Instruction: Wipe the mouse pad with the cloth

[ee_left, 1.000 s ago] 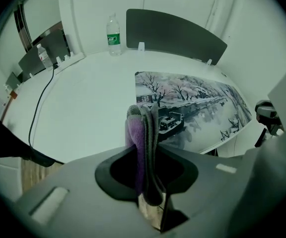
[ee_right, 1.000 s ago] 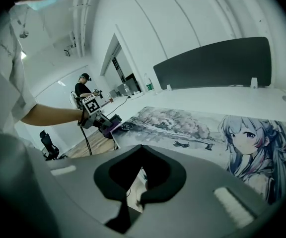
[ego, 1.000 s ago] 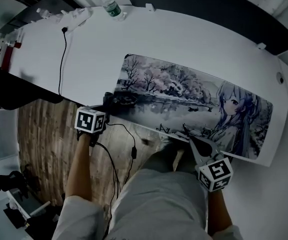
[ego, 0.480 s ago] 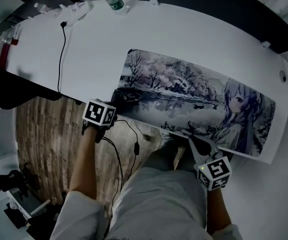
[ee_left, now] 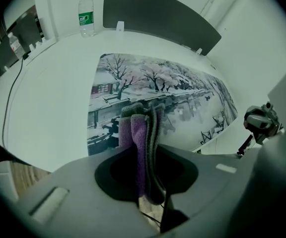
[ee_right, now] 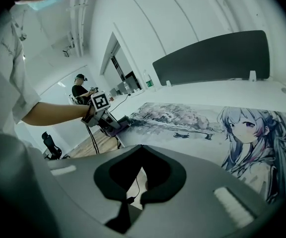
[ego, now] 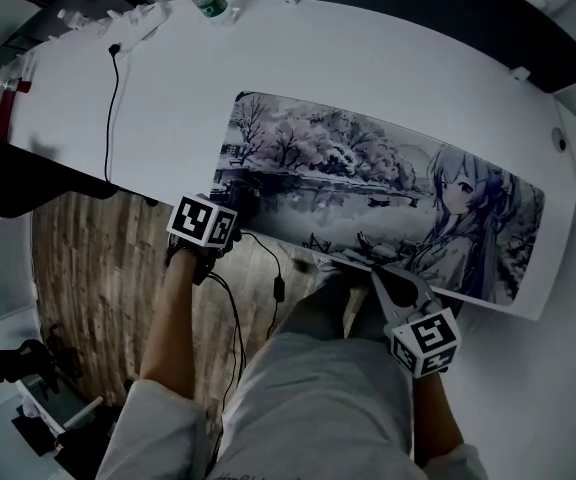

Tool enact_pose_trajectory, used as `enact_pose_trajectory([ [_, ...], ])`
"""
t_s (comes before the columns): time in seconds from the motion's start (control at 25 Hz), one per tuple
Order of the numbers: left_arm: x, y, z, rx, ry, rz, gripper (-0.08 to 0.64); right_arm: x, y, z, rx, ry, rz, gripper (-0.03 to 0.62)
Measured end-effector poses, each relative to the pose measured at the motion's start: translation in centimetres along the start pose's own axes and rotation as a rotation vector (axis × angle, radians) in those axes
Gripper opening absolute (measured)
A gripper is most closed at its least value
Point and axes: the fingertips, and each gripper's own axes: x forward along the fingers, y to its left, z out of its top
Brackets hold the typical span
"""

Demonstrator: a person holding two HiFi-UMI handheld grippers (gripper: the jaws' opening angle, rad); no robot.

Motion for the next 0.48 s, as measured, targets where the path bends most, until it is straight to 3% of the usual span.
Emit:
enact_pose_trajectory([
  [0.48, 2.2, -7.8, 1.1, 0.051, 0.018, 0.009, 0.104, -5.0, -3.0, -1.9, 0.011, -0.008, -0.002, 0.008],
])
